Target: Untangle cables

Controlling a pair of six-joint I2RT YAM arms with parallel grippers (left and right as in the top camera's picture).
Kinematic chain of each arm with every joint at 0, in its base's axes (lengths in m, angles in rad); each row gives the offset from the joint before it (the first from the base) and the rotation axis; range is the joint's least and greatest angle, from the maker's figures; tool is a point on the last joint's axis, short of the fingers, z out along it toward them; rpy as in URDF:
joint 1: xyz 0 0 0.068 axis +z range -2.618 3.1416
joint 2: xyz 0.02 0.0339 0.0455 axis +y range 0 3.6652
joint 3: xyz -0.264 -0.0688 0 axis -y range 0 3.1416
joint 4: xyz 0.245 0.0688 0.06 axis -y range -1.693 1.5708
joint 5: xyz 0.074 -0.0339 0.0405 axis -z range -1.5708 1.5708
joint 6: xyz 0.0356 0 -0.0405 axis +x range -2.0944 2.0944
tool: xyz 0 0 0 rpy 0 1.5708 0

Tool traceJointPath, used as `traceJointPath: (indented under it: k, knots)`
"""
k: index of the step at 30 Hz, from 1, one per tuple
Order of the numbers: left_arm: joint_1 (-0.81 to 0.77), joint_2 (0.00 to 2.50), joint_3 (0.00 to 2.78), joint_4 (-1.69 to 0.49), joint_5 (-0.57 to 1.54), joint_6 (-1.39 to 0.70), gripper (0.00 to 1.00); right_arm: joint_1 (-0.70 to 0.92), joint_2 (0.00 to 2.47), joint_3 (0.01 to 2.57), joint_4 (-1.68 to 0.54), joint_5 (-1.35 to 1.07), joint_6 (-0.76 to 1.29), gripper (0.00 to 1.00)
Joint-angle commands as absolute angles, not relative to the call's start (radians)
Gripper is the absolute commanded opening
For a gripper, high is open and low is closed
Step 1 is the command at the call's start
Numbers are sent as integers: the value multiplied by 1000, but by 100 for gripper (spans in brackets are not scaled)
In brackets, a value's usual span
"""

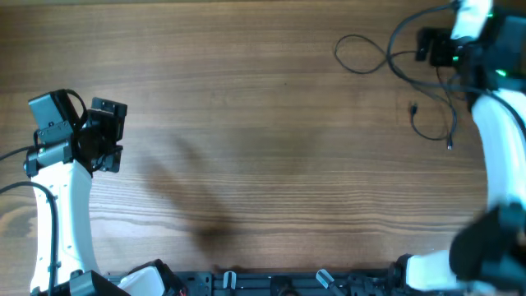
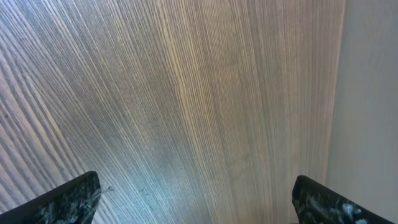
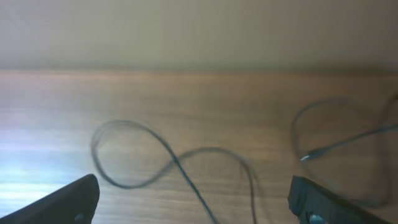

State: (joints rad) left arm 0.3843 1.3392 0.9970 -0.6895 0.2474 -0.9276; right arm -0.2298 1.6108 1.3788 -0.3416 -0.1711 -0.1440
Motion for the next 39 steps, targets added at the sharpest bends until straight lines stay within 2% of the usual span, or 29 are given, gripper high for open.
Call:
traceJointPath:
  k: [1,5,16,27,36,39]
  knots:
    - [379,1341,1015,-689,237,-920,100,-228,1382,1397,-427,-158,-67,100]
    - [379,1341,1015,-689,237,-920,100,-228,1191,1397,-615,-157,-46,100]
    - [379,1341,1015,-689,237,-920,100,-228,859,1396,-926,-166,1,100]
    - [379,1341,1015,-689,237,-920,100,-228,480,1393,-1102,-272,0,100]
    - [379,1341,1015,-689,237,-920,100,-228,422,1393,-1282,-267,0,100]
    - [379,1341,1015,-689,237,-920,100,-228,422,1393,-1282,-251,0,100]
